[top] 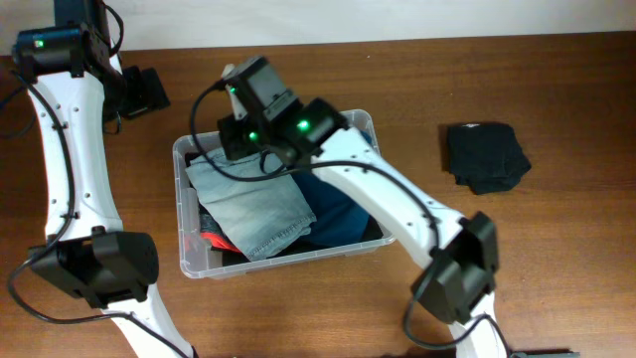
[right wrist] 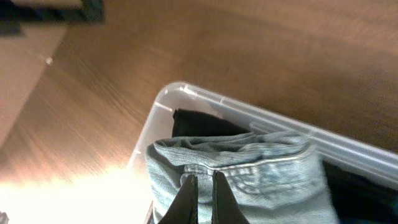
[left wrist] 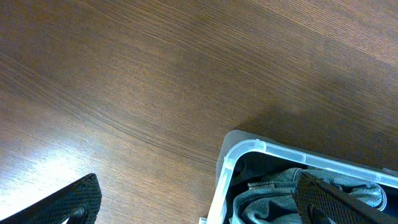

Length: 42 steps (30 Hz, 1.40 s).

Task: Pack container
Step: 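Push the jeans down along the container's left wall with the right gripper, then lift the right gripper out and move it right to the black garment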

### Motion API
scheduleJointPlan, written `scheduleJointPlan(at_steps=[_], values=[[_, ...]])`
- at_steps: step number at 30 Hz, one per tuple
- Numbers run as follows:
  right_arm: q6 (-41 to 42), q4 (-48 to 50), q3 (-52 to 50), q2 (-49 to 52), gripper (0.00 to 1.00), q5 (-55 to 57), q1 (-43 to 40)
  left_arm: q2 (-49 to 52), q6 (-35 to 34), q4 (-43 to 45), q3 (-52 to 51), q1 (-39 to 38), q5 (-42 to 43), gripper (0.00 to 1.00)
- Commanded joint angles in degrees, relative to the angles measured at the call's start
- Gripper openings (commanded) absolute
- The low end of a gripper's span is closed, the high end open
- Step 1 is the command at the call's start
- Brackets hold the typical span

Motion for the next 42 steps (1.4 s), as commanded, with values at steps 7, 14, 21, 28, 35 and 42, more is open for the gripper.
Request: scheduleJointPlan(at_steps=[7,14,21,28,35,42], values=[[0.5,0.9,0.1,12.2,0.04,-0.7,1.0,-0.5,-0.6,0.0,-0.2,0.3,0.4,0.99],[0.4,-0.2,0.1,16.6,0.04,-0.8,1.0,-0.5,-0.6,0.0,-0.2,0.3,0.4,0.99],[0.2,-0.6,1.8,11.2,0.04,-0.2,0.2,-0.5,-0.6,0.0,-0.2,0.3,0.4,0.99],[-0.1,-4.6,4.6,2.3,0.04,7.7,-1.4,-0.5,-0.6,0.0,-0.2,0.3,0.4,0.99],[-1.1,-12.7,5.3,-7.2,0.05,14.6,-5.8,-0.5,-0.6,0.0,-0.2,0.3,0.4,0.99],[3.5,-26.8,5.3,-16.1,0.41,21.1,-16.5,-0.5,-0.6,0.0,-0.2,0.3,0.4,1.0]])
